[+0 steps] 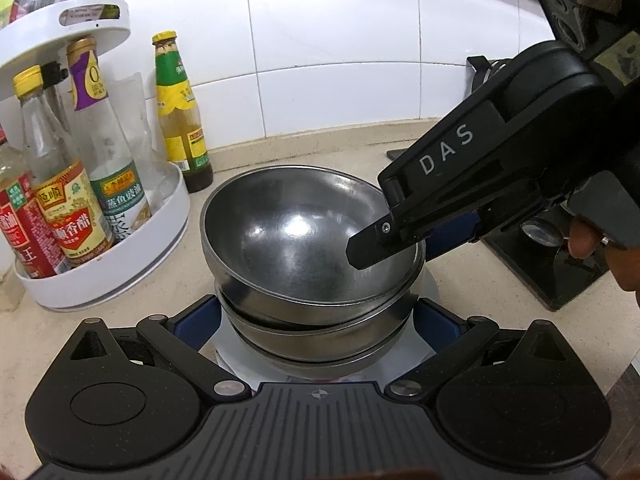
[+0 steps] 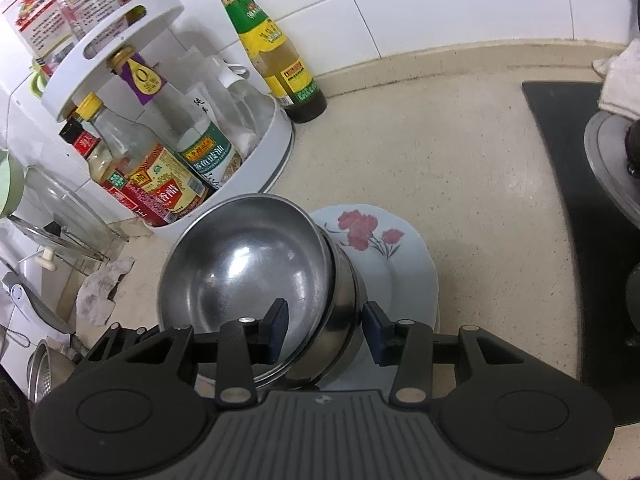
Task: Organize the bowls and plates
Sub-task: 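Lower the steel bowl stack onto the red-flower plate with the right gripper, then open the right gripper and pull it back from the bowl stack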
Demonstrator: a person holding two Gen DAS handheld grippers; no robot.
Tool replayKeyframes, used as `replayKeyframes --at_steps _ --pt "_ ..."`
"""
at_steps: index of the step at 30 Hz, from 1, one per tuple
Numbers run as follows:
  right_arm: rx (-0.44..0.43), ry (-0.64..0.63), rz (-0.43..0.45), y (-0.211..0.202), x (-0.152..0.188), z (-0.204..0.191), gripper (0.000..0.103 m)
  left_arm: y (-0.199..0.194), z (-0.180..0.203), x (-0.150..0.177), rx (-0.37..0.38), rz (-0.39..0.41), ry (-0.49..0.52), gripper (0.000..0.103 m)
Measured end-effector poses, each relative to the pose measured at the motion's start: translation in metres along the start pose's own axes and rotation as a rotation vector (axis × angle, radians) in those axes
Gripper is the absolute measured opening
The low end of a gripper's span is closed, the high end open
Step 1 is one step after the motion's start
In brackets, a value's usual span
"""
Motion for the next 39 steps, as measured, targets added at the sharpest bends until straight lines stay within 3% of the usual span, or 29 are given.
replayKeyframes --at_steps 25,39 --pt "0.015 -0.041 0.037 -0.013 0.009 -0.007 0.040 -0.016 0.000 0.004 -0.027 0.032 0.005 0.103" --pt "-0.031 -0.084 0.070 -0.037 0.029 -0.021 0.040 -0.026 -0.005 0.012 -0.027 0.034 -0.033 0.103"
Point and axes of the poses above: each gripper's, at about its wrist camera, not at the fingertips, and y roughly the way its jaws point, z to its right, x to its underside, the point moved 4 cm from there along y, roughly the way its jaws point, and after that the axes turned 10 degrees about -z, right-handed, at the moved point
